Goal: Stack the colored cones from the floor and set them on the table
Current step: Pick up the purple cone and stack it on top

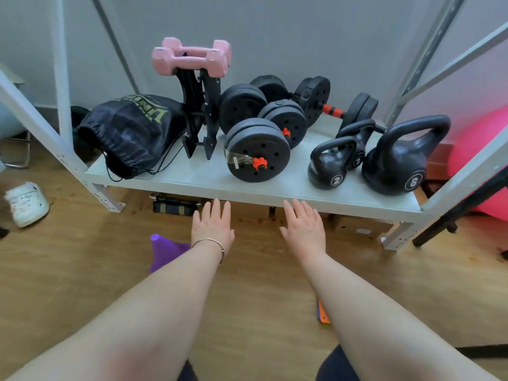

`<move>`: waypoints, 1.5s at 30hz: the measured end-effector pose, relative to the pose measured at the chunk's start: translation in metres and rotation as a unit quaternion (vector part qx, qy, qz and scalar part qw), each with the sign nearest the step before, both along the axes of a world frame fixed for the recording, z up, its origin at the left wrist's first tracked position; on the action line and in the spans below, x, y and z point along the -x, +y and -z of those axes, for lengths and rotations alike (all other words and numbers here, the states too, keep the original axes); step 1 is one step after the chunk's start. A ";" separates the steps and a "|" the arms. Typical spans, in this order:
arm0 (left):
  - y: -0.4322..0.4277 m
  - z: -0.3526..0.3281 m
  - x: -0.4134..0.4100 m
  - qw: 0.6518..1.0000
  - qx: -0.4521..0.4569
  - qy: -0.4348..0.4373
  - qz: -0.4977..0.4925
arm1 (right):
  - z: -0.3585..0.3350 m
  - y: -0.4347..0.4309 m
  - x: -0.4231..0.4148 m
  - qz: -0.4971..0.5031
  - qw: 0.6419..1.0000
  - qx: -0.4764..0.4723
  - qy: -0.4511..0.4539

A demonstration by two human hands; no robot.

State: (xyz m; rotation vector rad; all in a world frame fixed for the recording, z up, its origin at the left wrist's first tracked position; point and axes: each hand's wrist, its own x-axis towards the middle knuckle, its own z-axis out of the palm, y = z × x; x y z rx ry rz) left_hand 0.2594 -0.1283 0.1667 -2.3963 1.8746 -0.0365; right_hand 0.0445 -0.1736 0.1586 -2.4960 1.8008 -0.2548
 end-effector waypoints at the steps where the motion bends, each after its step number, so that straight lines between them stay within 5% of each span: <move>1: -0.006 -0.004 -0.011 1.000 0.003 0.005 0.001 | -0.003 -0.002 -0.012 0.000 1.000 0.008 -0.001; 11: -0.030 0.016 -0.154 0.999 0.022 0.025 0.038 | 0.026 -0.021 -0.129 -0.013 1.000 -0.001 0.002; 23: 0.018 0.115 -0.300 0.999 -0.032 0.033 -0.027 | 0.141 0.004 -0.234 -0.062 0.983 -0.169 0.037; 32: 0.041 0.192 -0.301 0.985 -0.122 0.114 -0.046 | 0.181 0.009 -0.312 -0.032 0.950 -0.307 -0.046; 45: 0.033 0.252 -0.288 0.950 -0.165 0.263 -0.044 | 0.214 0.007 -0.337 -0.026 0.914 -0.401 -0.050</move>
